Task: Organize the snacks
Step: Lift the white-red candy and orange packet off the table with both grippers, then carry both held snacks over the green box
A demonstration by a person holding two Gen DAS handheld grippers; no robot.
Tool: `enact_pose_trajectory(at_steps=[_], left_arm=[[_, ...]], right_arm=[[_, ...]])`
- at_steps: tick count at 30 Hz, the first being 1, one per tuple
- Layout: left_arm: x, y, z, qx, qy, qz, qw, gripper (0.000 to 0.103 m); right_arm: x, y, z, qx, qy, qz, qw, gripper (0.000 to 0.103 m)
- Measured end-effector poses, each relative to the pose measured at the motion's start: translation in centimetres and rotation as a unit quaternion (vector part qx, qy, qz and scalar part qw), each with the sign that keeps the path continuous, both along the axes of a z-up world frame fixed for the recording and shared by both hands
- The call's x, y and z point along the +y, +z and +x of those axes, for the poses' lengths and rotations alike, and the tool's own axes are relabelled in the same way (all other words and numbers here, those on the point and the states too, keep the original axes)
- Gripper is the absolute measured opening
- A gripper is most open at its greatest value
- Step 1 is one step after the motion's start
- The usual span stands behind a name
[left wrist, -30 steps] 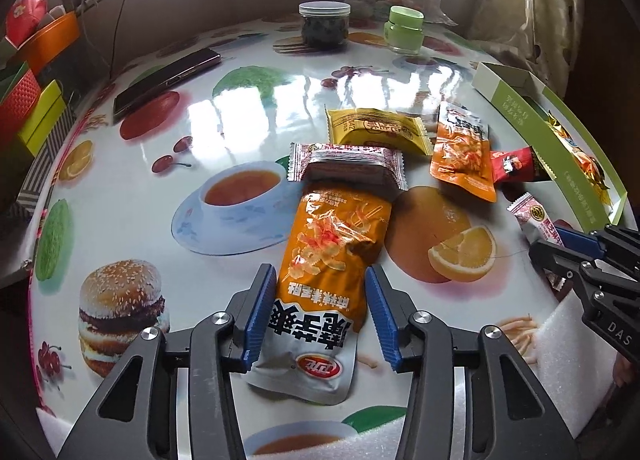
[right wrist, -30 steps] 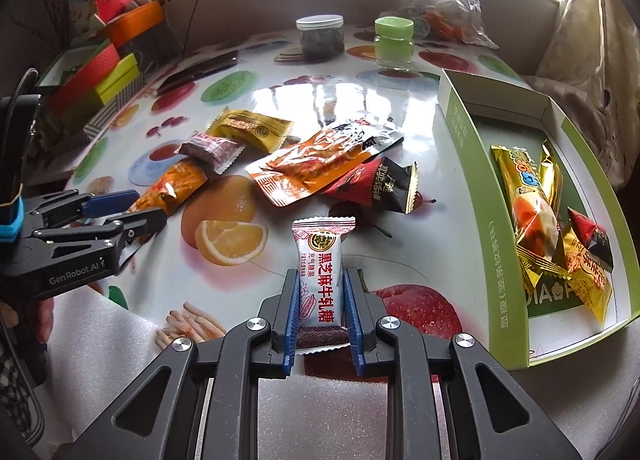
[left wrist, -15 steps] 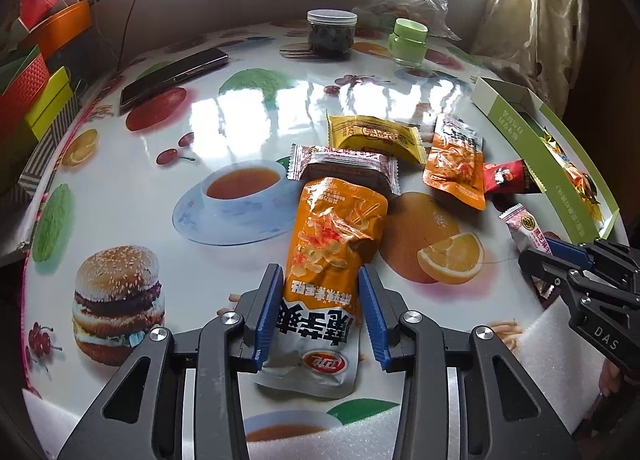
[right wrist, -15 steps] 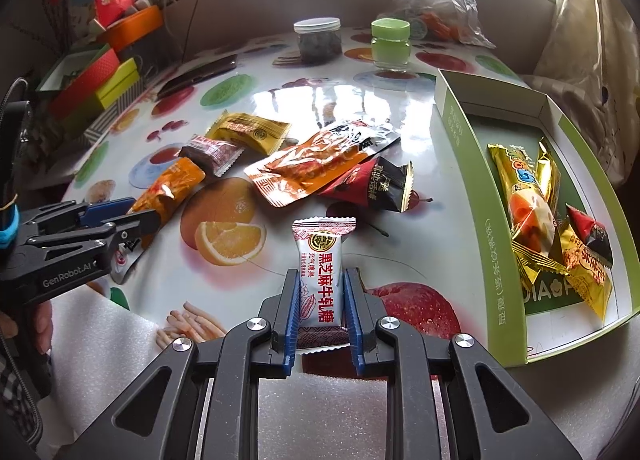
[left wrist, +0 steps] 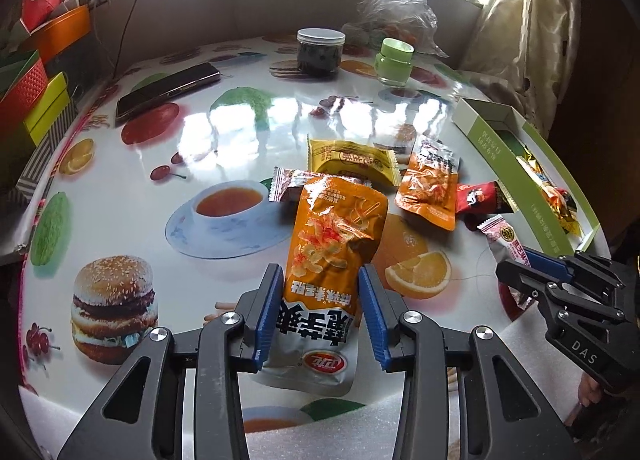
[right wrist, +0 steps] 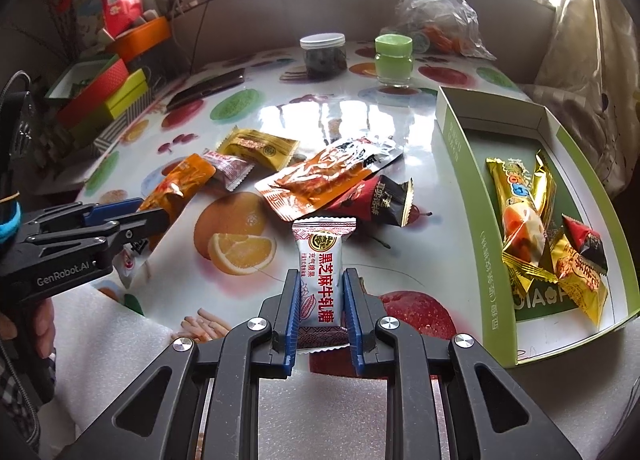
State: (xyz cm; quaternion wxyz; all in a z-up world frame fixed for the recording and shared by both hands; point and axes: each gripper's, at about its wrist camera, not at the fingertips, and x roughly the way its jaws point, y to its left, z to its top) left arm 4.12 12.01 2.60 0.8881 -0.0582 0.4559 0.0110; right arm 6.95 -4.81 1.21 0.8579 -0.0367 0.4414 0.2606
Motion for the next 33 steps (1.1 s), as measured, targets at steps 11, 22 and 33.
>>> enact_pose_trajectory(at_steps=[11,22,33], left_arm=[[-1.9,2.2,0.5,-0.022,-0.021,-0.003,0.9995,0.040],[-4.9,4.0,1.8,-0.041,-0.055,-0.006,0.9977,0.040],[-8.1,5.3,3.3,-0.053,-0.088,-0.012,0.9946,0.041]], right_arm=[[-1.3,1.8,0.2,-0.021,-0.015,0.015,1.000,0.019],[-3.9,3.3,0.9,-0.037,-0.044,0.025,0.998,0.019],[-6.5,4.4,1.5,-0.049,-0.072,0.030,0.996,0.019]])
